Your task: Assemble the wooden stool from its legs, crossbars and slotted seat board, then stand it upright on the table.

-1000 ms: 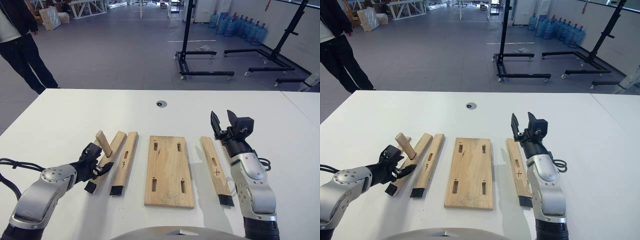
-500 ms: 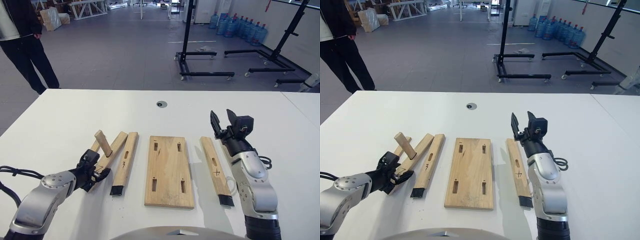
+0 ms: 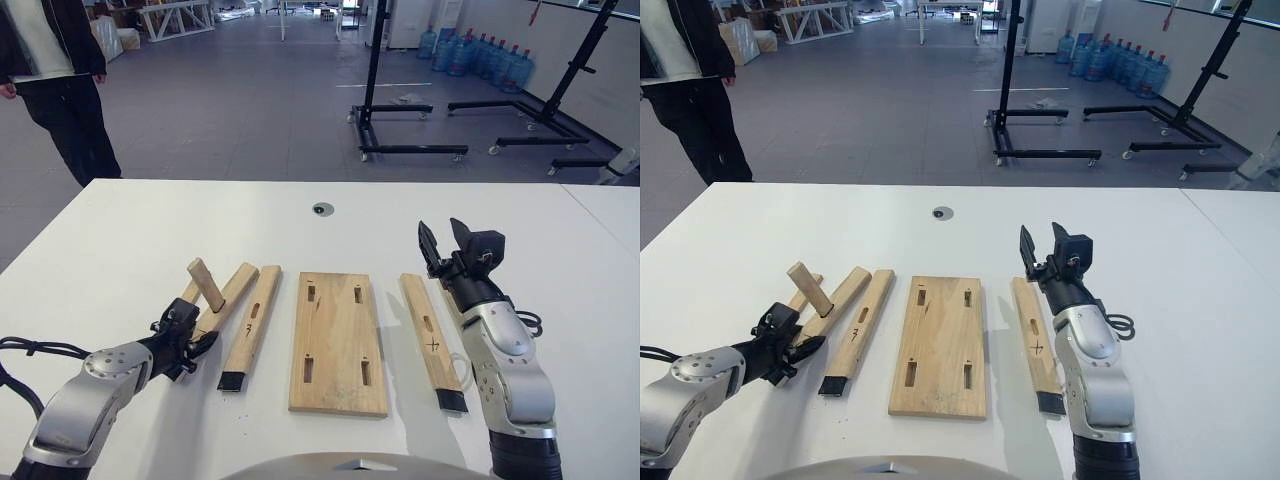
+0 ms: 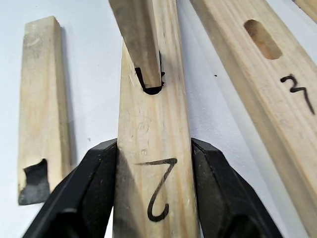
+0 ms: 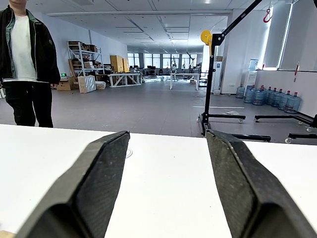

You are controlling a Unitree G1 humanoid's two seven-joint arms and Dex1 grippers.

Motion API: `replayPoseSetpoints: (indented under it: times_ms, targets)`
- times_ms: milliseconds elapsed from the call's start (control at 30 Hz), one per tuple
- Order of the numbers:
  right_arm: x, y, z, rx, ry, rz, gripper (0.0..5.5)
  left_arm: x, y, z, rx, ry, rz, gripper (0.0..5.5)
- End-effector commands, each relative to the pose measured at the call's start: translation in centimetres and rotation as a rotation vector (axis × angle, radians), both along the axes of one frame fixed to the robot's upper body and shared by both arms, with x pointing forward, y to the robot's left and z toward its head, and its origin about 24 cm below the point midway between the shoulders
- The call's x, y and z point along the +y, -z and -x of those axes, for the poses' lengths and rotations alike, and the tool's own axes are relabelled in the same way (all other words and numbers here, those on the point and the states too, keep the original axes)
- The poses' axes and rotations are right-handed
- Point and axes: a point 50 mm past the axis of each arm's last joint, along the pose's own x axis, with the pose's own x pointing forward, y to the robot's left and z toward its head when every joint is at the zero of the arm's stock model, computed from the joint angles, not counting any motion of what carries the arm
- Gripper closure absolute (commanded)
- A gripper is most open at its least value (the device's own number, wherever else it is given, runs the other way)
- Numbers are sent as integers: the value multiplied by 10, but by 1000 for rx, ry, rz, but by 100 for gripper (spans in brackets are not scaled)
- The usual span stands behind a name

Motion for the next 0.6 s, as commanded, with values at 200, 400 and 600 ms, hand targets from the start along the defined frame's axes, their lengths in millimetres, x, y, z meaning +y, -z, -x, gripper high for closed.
replayPoseSetpoints:
  times_ms: [200, 400, 600]
  targets:
    - [2, -10, -13, -30, -45, 19, 268, -22, -22, -35, -322, -151, 252, 346]
    - [12, -23, -35, -47, -233, 50, 268, -36, -58, -64, -523, -175, 499, 346]
    - [41, -37, -36, 40, -739, -362, 268, -70, -66, -67, -513, 131, 863, 346]
